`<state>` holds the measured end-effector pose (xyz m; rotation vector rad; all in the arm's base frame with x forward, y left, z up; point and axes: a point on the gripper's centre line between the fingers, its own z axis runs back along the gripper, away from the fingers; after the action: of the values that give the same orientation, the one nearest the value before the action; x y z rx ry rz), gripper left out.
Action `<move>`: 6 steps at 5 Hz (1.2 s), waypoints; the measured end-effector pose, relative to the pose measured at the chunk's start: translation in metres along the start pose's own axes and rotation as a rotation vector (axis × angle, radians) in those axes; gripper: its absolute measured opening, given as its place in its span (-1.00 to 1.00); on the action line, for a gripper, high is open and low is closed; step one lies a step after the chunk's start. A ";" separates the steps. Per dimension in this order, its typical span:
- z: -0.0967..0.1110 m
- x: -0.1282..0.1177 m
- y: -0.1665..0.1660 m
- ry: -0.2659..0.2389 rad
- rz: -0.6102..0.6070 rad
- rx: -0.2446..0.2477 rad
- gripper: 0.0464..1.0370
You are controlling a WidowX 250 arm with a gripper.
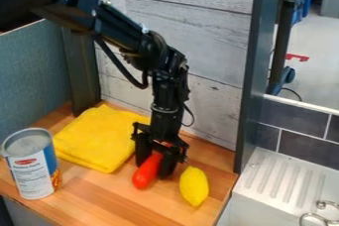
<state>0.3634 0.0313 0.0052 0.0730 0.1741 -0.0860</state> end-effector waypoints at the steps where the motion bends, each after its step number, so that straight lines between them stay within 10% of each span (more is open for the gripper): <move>1: 0.000 0.000 -0.001 0.000 0.002 -0.004 0.04; 6: 0.096 -0.086 0.078 -0.091 0.303 0.036 0.04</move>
<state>0.3026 0.1082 0.1198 0.1303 0.0694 0.2094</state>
